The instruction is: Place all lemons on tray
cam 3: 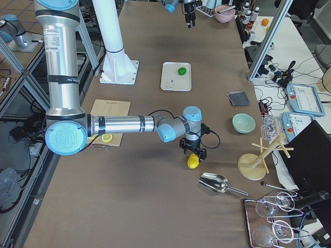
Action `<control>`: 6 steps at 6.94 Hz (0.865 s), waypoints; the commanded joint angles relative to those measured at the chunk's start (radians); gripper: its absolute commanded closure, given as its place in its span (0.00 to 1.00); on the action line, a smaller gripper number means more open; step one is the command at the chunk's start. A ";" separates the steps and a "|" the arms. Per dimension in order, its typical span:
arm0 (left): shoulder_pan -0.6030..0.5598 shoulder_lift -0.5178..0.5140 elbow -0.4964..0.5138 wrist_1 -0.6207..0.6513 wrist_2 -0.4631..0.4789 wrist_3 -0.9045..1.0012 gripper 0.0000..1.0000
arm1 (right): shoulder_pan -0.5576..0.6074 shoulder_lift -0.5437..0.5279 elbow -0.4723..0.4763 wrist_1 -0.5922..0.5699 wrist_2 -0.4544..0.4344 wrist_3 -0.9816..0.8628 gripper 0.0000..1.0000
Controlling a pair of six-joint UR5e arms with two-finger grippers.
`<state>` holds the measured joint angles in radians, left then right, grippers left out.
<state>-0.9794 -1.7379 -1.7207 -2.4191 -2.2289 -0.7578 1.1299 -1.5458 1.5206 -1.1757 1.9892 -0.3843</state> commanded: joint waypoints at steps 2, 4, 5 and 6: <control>0.001 0.000 -0.003 0.000 0.000 0.000 0.01 | -0.027 0.004 -0.036 -0.001 -0.024 -0.016 0.03; 0.002 0.012 -0.004 -0.014 0.002 0.000 0.01 | -0.041 0.038 -0.065 -0.001 -0.024 -0.008 0.03; 0.002 0.020 -0.002 -0.027 0.002 -0.002 0.01 | -0.042 0.038 -0.071 -0.001 -0.024 -0.013 0.06; 0.002 0.020 -0.002 -0.029 0.002 -0.002 0.01 | -0.045 0.039 -0.077 -0.001 -0.026 -0.015 0.19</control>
<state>-0.9774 -1.7220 -1.7234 -2.4408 -2.2275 -0.7588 1.0890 -1.5104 1.4531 -1.1766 1.9647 -0.3966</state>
